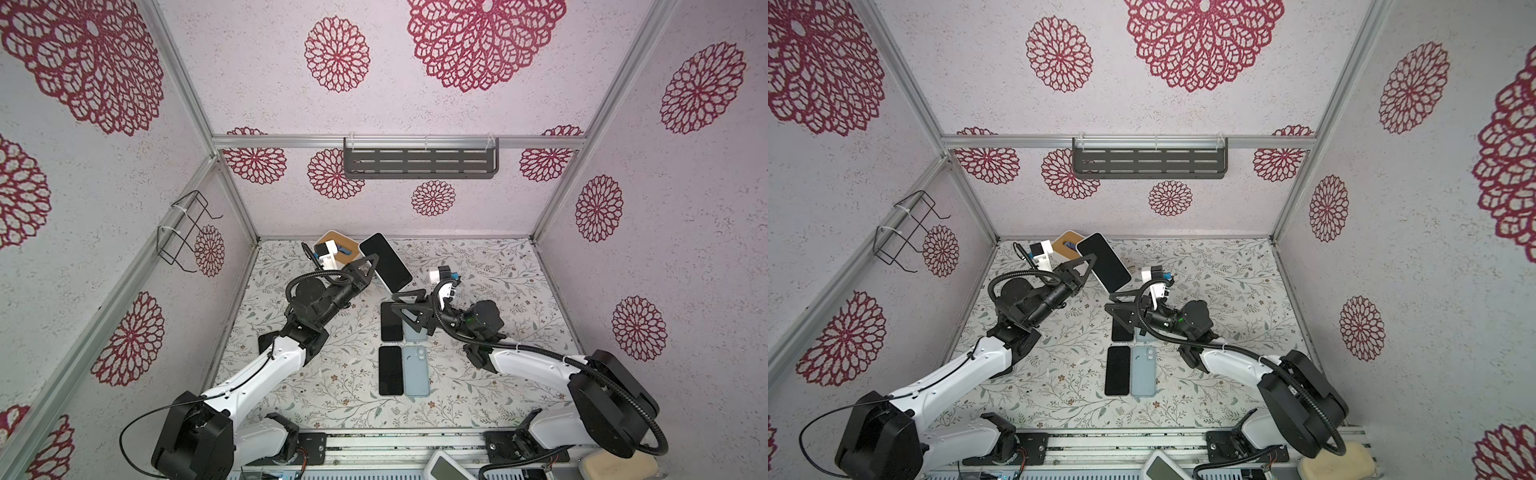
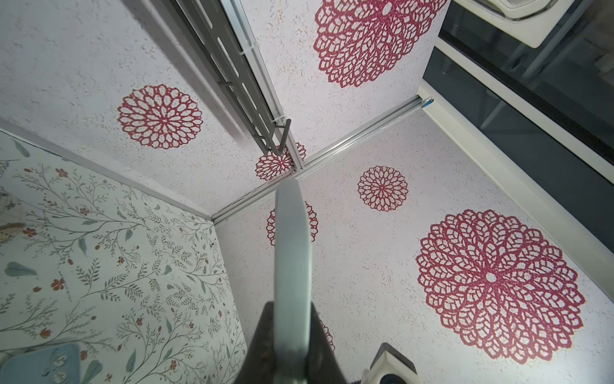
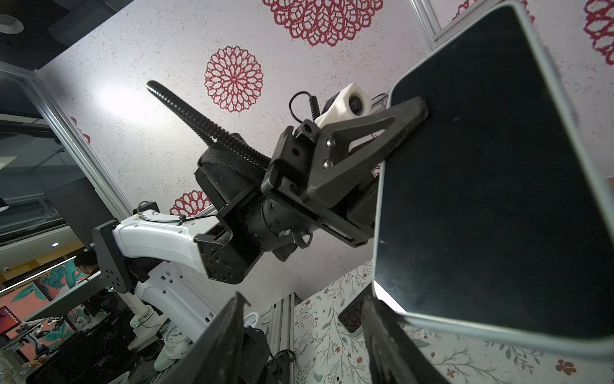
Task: Take the phone out of the phone case
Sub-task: Remove the phone case from the phone.
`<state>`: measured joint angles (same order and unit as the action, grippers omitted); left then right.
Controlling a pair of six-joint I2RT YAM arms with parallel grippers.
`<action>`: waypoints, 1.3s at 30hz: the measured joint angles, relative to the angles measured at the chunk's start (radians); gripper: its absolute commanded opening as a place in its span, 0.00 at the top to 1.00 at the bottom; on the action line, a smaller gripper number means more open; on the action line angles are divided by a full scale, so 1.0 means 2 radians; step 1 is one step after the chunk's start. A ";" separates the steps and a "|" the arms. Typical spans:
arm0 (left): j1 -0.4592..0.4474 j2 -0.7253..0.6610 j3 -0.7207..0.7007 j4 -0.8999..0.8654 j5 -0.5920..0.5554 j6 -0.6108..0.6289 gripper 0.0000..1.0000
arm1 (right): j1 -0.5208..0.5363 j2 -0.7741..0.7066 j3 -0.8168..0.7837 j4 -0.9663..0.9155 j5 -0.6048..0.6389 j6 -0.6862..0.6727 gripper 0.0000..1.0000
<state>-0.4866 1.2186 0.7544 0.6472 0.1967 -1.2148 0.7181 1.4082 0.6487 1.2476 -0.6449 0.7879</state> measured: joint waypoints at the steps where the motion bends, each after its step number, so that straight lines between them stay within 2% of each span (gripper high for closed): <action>1: 0.000 0.000 -0.002 0.003 -0.003 -0.003 1.00 | 0.000 0.002 0.000 0.002 0.001 0.000 0.42; 9: -0.001 -0.006 -0.016 0.016 -0.026 -0.018 1.00 | 0.001 0.014 0.000 0.011 0.010 0.014 0.42; 26: -0.015 -0.018 -0.033 0.044 -0.032 -0.037 1.00 | 0.001 0.035 0.014 0.021 0.017 0.023 0.43; 34: -0.017 -0.023 -0.037 0.048 -0.040 -0.040 1.00 | 0.001 0.038 0.014 0.027 0.022 0.027 0.61; 39: -0.025 -0.023 -0.037 0.048 -0.040 -0.041 1.00 | 0.001 0.042 0.017 0.028 0.024 0.027 0.64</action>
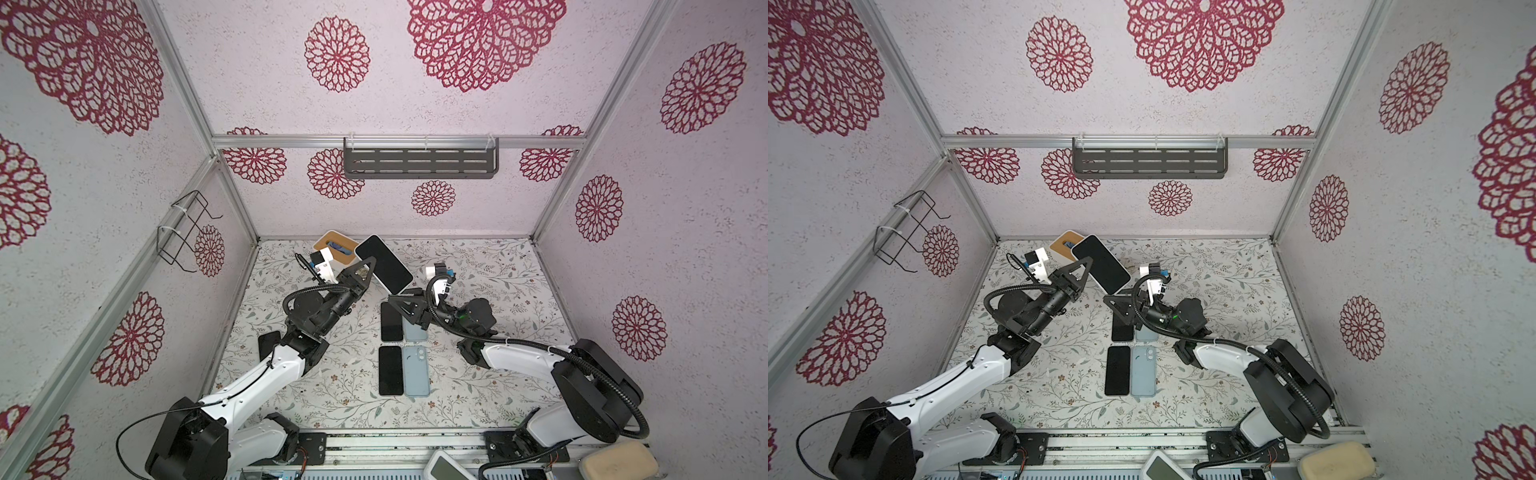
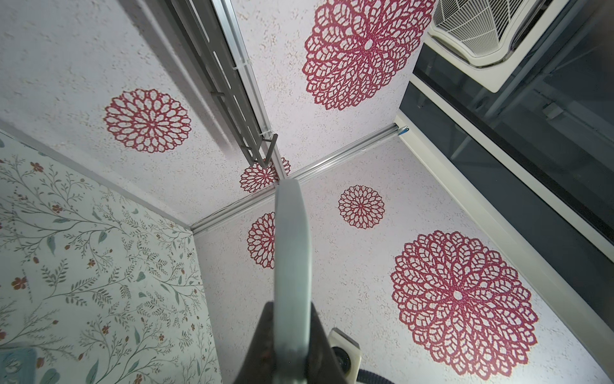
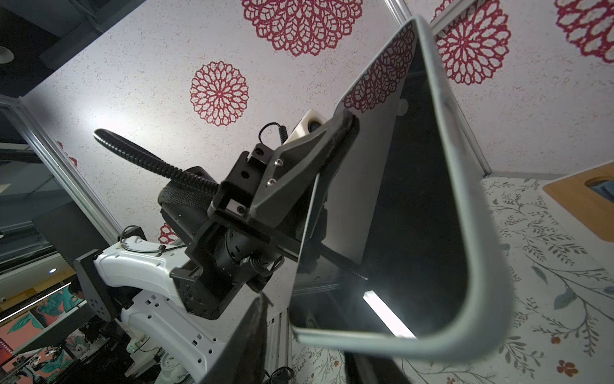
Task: Take the phone out of the phone case
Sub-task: Remove the phone case from the phone.
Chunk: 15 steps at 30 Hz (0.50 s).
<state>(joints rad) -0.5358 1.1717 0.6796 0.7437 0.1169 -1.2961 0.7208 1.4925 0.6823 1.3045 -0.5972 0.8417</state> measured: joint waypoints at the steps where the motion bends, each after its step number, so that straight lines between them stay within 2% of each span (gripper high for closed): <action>1: -0.002 0.000 0.000 0.000 0.000 0.000 1.00 | 0.000 0.000 0.002 0.000 0.000 0.001 0.65; 15: -0.006 -0.005 -0.002 -0.003 -0.015 -0.022 1.00 | -0.001 0.001 0.007 0.006 -0.003 0.017 0.84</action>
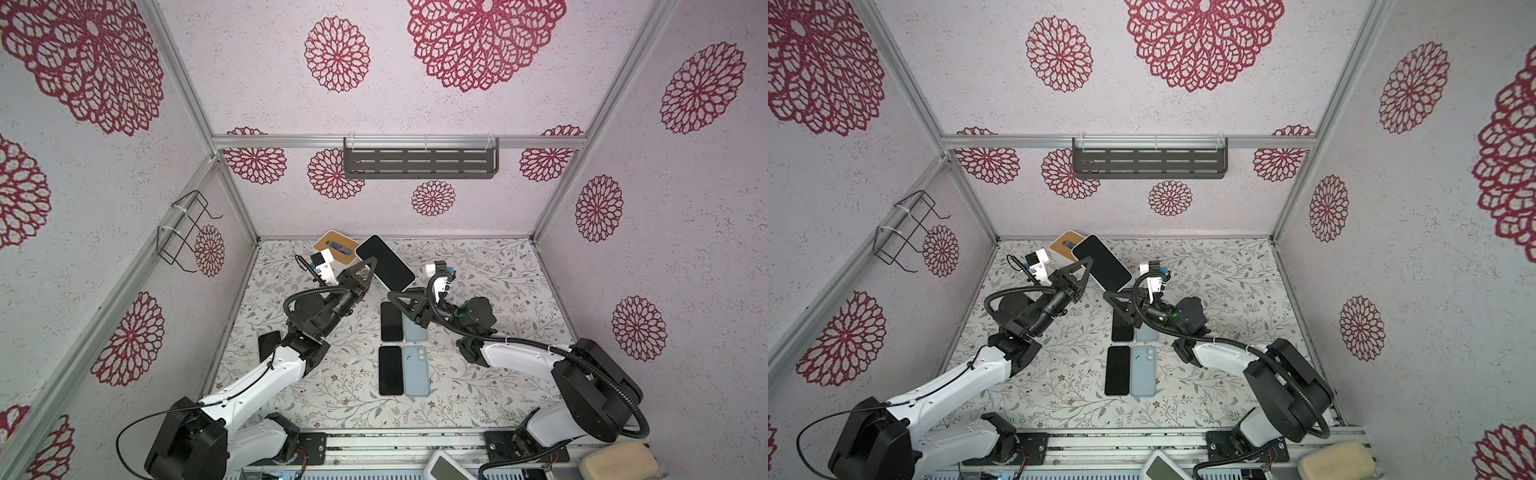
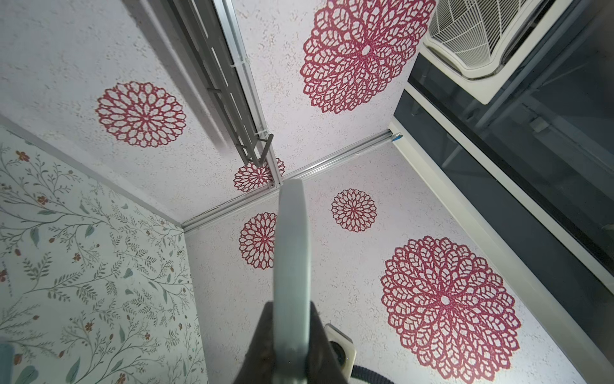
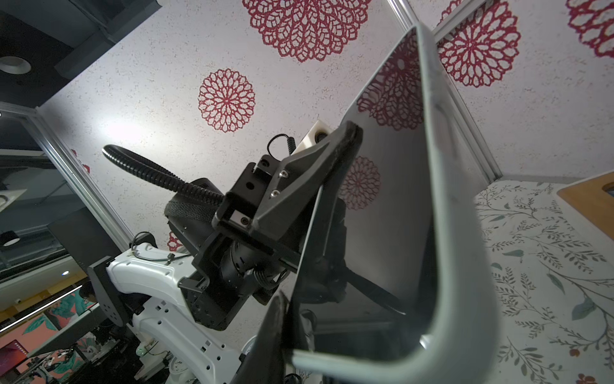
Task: Take the phone out of the phone case
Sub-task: Remove the phone case from the phone.
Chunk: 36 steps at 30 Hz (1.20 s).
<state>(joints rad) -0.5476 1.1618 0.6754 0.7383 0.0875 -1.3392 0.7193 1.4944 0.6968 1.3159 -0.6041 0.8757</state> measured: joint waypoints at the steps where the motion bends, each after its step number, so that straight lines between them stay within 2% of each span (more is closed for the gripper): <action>1: 0.000 -0.003 0.000 -0.007 -0.002 -0.005 1.00 | 0.001 0.000 -0.001 0.000 0.000 0.000 0.85; 7: -0.001 -0.014 0.017 -0.081 -0.007 -0.055 1.00 | 0.002 -0.018 -0.002 -0.034 0.006 -0.028 0.87; 15: -0.003 -0.014 0.046 -0.150 -0.001 -0.103 1.00 | 0.009 -0.078 -0.001 -0.147 0.042 -0.138 0.90; 21: -0.004 -0.014 0.064 -0.181 0.001 -0.114 1.00 | 0.012 -0.097 0.007 -0.189 0.061 -0.207 0.90; 26: -0.004 -0.014 0.076 -0.201 0.006 -0.115 1.00 | 0.012 -0.103 0.007 -0.195 0.064 -0.252 0.84; 30: -0.004 -0.014 0.087 -0.217 0.008 -0.113 1.00 | 0.011 -0.102 0.006 -0.227 0.068 -0.313 0.83; 36: -0.003 -0.014 0.087 -0.234 0.008 -0.112 1.00 | 0.008 -0.102 0.007 -0.249 0.066 -0.346 0.83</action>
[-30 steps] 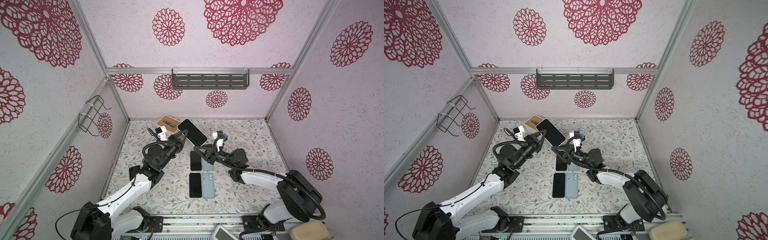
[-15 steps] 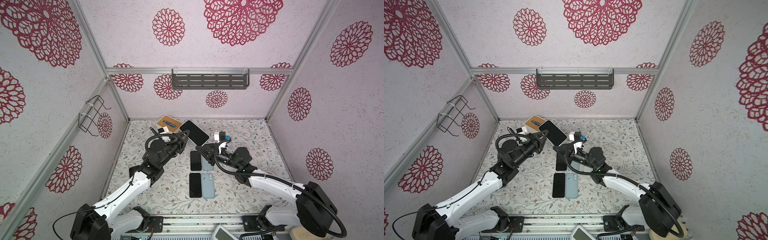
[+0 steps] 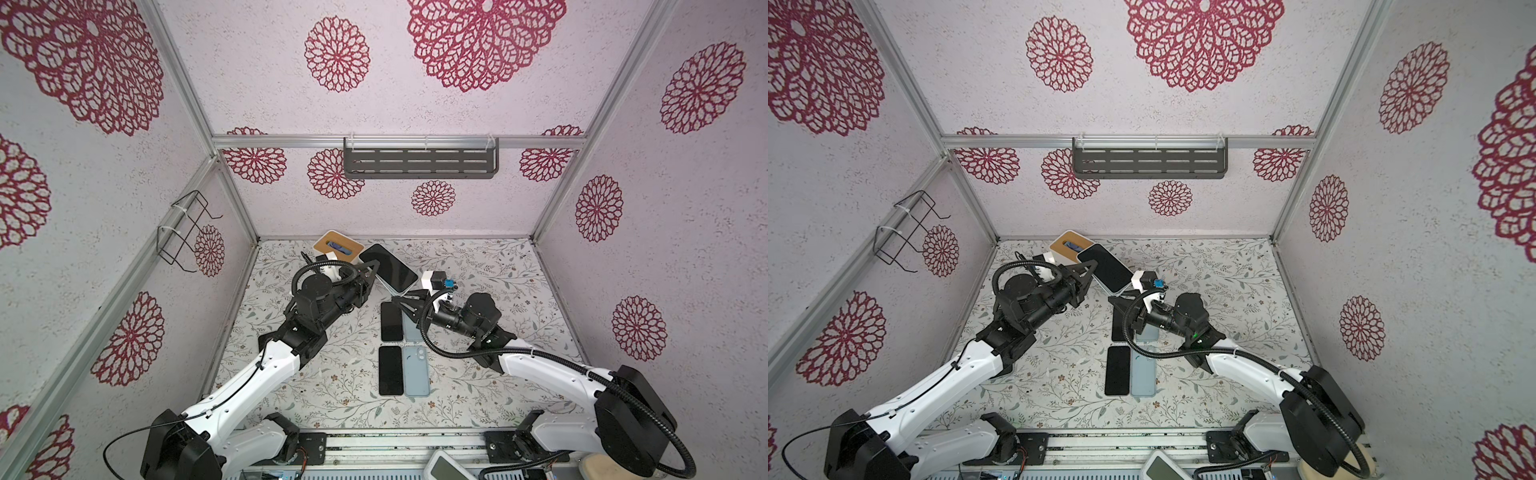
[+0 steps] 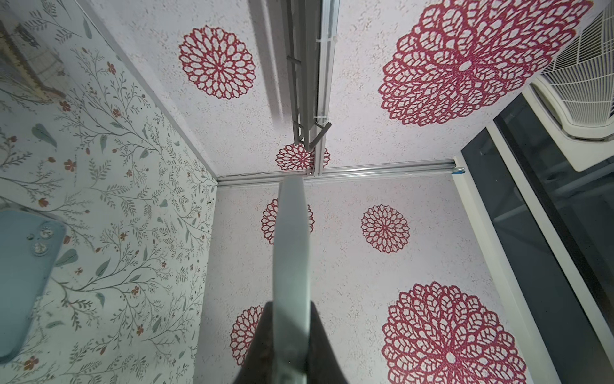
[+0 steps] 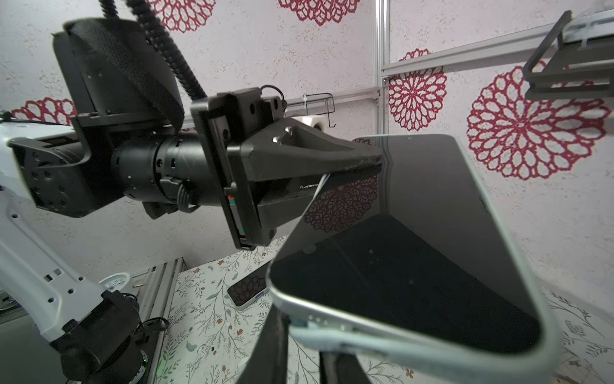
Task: Take the phone out of the phone case
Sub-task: Remove the phone case from the phone.
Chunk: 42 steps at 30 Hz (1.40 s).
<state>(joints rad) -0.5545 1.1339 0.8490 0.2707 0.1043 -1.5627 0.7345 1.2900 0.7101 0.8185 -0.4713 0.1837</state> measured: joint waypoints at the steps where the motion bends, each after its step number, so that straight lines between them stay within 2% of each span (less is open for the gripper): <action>1: 0.000 0.000 0.000 -0.001 0.000 0.001 1.00 | -0.001 0.000 0.000 -0.001 -0.001 0.000 0.81; 3: 0.000 0.000 0.000 0.000 0.001 0.002 1.00 | -0.002 0.000 0.000 0.000 -0.001 -0.002 0.67; 7: 0.016 0.000 0.004 -0.004 0.029 0.011 1.00 | -0.023 -0.001 -0.010 0.006 0.020 -0.002 0.50; 10: 0.047 0.003 0.020 -0.004 0.093 0.023 1.00 | -0.042 -0.014 -0.037 -0.013 0.022 -0.003 0.41; 15: 0.142 0.025 0.085 -0.006 0.253 0.079 1.00 | -0.072 -0.063 -0.071 -0.066 -0.037 0.006 0.32; 17: 0.159 0.035 0.120 -0.035 0.310 0.137 1.00 | -0.077 -0.074 -0.060 -0.090 -0.069 0.014 0.30; 22: 0.156 0.038 0.174 -0.132 0.414 0.286 1.00 | -0.078 -0.074 -0.005 -0.132 -0.141 0.037 0.31; 26: 0.155 0.038 0.195 -0.173 0.453 0.356 1.00 | -0.078 -0.068 0.014 -0.132 -0.184 0.064 0.32; 34: 0.149 0.038 0.211 -0.198 0.484 0.418 1.00 | -0.078 -0.036 0.015 -0.071 -0.238 0.143 0.34; 42: 0.141 0.040 0.211 -0.201 0.494 0.434 1.00 | -0.070 -0.014 0.031 -0.020 -0.257 0.193 0.39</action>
<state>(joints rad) -0.2729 1.2133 1.2709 -0.1310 1.0931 -0.6952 0.5945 1.2625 0.7715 0.7780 -0.9852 0.5694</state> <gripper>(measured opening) 0.132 0.619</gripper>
